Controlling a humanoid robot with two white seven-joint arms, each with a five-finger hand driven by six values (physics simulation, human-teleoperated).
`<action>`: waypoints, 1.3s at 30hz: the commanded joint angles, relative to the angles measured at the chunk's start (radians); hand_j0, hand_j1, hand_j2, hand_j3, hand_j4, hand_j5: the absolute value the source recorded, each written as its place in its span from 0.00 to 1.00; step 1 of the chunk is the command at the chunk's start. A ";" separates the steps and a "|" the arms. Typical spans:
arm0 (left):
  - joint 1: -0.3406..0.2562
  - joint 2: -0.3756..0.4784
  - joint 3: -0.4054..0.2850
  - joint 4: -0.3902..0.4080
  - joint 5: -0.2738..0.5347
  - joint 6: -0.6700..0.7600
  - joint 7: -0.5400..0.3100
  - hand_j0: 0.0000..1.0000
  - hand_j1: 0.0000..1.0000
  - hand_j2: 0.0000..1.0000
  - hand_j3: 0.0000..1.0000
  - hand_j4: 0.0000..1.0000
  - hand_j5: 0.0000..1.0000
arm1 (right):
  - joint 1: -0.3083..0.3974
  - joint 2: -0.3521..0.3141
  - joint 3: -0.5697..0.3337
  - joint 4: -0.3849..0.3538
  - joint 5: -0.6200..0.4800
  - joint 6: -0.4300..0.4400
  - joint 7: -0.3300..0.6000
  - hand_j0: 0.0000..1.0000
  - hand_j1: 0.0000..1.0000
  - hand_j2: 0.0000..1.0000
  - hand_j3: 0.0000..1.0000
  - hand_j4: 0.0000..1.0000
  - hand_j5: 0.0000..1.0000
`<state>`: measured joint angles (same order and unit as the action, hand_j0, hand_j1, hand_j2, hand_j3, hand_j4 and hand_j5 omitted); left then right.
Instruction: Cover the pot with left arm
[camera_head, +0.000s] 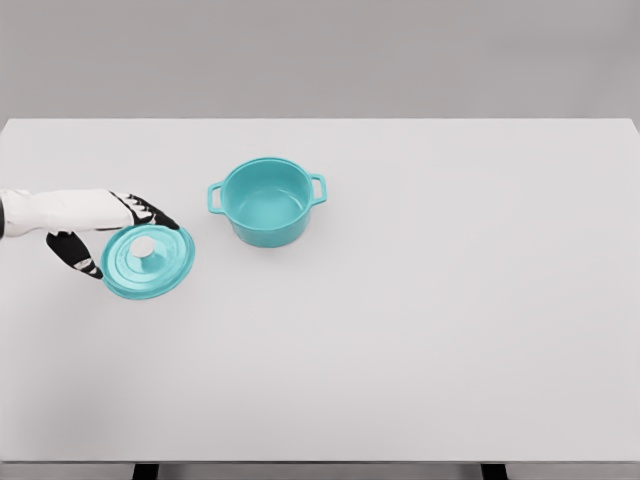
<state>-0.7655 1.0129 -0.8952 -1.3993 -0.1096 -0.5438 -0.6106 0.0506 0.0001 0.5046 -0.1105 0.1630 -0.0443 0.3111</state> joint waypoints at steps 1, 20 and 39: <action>-0.002 -0.002 -0.002 0.012 -0.036 0.007 0.000 1.00 1.00 1.00 1.00 1.00 1.00 | 0.000 0.000 0.000 0.000 0.000 0.000 0.000 1.00 1.00 1.00 1.00 1.00 1.00; -0.005 -0.077 -0.001 0.037 -0.182 0.036 0.015 0.83 0.83 0.83 0.83 0.83 0.83 | 0.000 0.000 0.000 0.000 0.000 0.000 0.000 1.00 1.00 1.00 1.00 1.00 1.00; 0.000 -0.102 -0.001 0.051 -0.219 0.050 0.020 0.73 0.73 0.73 0.73 0.73 0.73 | 0.000 0.000 0.000 0.000 0.000 0.000 0.000 1.00 1.00 1.00 1.00 1.00 1.00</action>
<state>-0.7655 0.9125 -0.8968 -1.3488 -0.3285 -0.4981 -0.5909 0.0506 0.0001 0.5045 -0.1105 0.1630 -0.0443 0.3111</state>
